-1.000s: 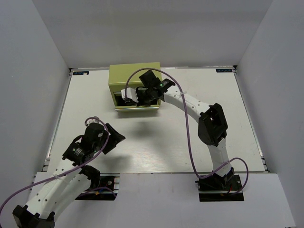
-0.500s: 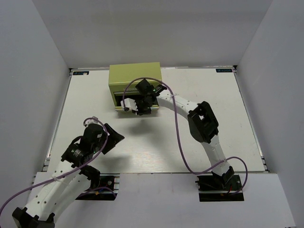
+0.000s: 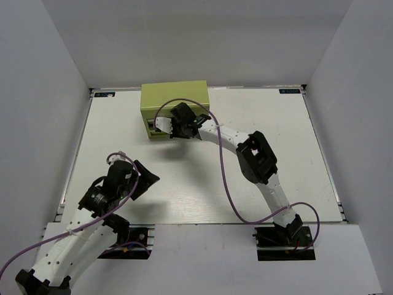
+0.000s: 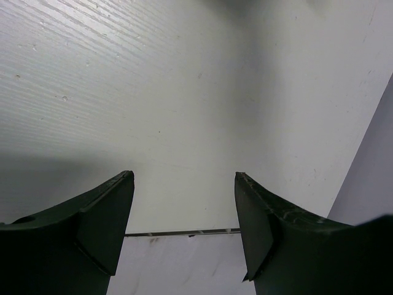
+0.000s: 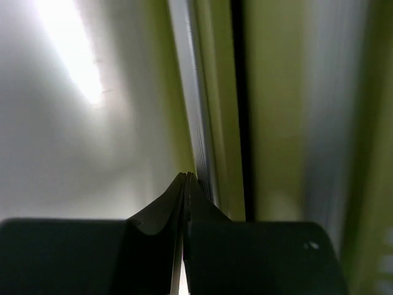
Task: Sort the stationery into containers
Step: Close the drawer
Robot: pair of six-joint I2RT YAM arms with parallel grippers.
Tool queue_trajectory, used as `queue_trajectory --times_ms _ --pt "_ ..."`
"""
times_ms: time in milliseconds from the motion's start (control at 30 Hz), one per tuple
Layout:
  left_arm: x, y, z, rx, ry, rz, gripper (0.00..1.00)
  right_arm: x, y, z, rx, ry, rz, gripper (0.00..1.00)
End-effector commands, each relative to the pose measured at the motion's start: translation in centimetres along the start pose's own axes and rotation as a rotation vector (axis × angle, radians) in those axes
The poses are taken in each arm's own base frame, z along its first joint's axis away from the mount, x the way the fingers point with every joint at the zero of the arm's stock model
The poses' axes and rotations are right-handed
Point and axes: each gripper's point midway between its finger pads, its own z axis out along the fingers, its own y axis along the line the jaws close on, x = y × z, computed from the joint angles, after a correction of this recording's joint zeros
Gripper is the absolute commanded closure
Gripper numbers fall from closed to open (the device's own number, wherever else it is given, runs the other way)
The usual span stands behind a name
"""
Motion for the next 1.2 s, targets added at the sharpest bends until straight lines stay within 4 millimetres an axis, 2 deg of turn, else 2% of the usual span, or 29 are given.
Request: queue_trajectory --times_ms 0,33,133,233,267,300,333,367,400,433,467,500,533,567,600,633,667,700,733,800,833,867,900,1033,1067,1133,1167 --pt "-1.1 -1.1 -0.6 0.023 -0.034 -0.002 0.24 -0.3 -5.1 -0.1 0.249 0.007 0.024 1.0" --pt "-1.2 -1.3 -0.6 0.031 -0.038 -0.003 0.24 0.1 -5.0 0.2 0.26 0.02 0.01 1.0" --pt "-1.1 -1.2 -0.4 0.021 -0.033 -0.002 0.24 0.6 -6.5 0.2 0.365 0.042 -0.02 1.0" --pt "-1.0 -1.1 -0.2 0.013 -0.029 -0.001 0.24 1.3 -6.8 0.1 0.382 0.056 -0.034 1.0" --pt "-1.0 -1.1 -0.2 0.013 -0.029 -0.001 0.24 0.7 -7.0 -0.6 0.378 0.038 -0.032 1.0" --pt "-1.2 -1.4 -0.4 0.021 -0.033 -0.002 0.24 0.5 -5.3 -0.5 0.289 0.015 -0.031 1.0" --pt "-1.3 -1.5 -0.6 0.029 -0.037 -0.003 0.24 0.4 -4.7 -0.7 0.25 0.003 -0.023 1.0" --pt "-1.3 -1.5 -0.6 0.029 -0.038 -0.003 0.24 -1.4 -5.3 -3.1 0.25 -0.053 -0.017 1.0" --pt "-1.3 -1.5 -0.6 0.029 -0.038 -0.003 0.24 -0.5 -2.2 -2.9 0.129 -0.055 -0.02 1.0" --pt "-1.3 -1.5 -0.7 0.037 -0.042 -0.003 0.24 -1.6 -0.8 -3.5 0.059 -0.118 -0.025 1.0" --pt "-1.3 -1.5 -0.5 0.04 -0.043 -0.003 0.24 -1.6 0.1 -4.9 0.035 -0.139 -0.003 1.0" --pt "-1.4 -2.0 -0.7 0.065 -0.045 -0.005 0.24 -3.2 0.1 -7.1 0.027 -0.206 0.001 1.0" --pt "-1.3 -1.9 -0.5 0.065 -0.045 -0.005 0.24 -2.3 2.5 -7.2 -0.048 -0.21 0.017 1.0" --pt "-1.3 -2.2 -0.5 0.081 -0.04 -0.005 0.24 -3.4 2.8 -9.1 -0.064 -0.253 0.062 1.0" --pt "-1.4 -2.5 -0.5 0.102 -0.052 0.003 0.24 -3.4 2.8 -10.0 -0.069 -0.262 0.09 1.0" --pt "-1.5 -2.9 -0.6 0.12 -0.051 0.017 0.24 -4.0 3.1 -12.5 -0.09 -0.293 0.141 0.98" --pt "-1.5 -3.3 -0.6 0.14 -0.051 0.027 0.22 -4.1 3.5 -13.1 -0.105 -0.297 0.186 0.83" --pt "-1.9 -4.0 -0.7 0.167 -0.067 0.037 0.22 -3.7 3.0 -14.0 -0.102 -0.298 0.215 0.75" --pt "-1.9 -4.3 -0.8 0.186 -0.069 0.063 0.22 -4.1 3.0 -16.1 -0.106 -0.321 0.263 0.69" --pt "-2.5 -5.6 -1.2 0.238 -0.092 0.088 0.2 -3.3 2.0 -17.8 -0.083 -0.328 0.375 0.49" --pt "-2.9 -6.1 -1.5 0.257 -0.107 0.11 0.2 -3.0 1.1 -18.8 -0.03 -0.325 0.404 0.36" --pt "-2.7 -6.3 -1.3 0.26 -0.097 0.124 0.18 -2.4 0.5 -19.4 -0.006 -0.316 0.507 0.12" --pt "-2.9 -6.6 -1.0 0.266 -0.103 0.137 0.16 -1.7 -0.7 -20.0 0.046 -0.302 0.546 0.1" --pt "-3.2 -8.2 -0.7 0.303 -0.091 0.208 0.05 -0.1 -4.6 -24.6 0.231 -0.296 0.673 0.1" --pt "-3.5 -8.6 -0.7 0.31 -0.1 0.231 0.01 0.8 -4.5 -24.8 0.253 -0.269 0.697 0.1" --pt "-4.0 -9.8 -0.6 0.331 -0.105 0.255 0.01 1.1 -4.9 -27.4 0.311 -0.292 0.711 0.1" --pt "-4.1 -10.2 -0.6 0.342 -0.105 0.269 0.01 1.9 -4.3 -27.1 0.313 -0.276 0.722 0.1"
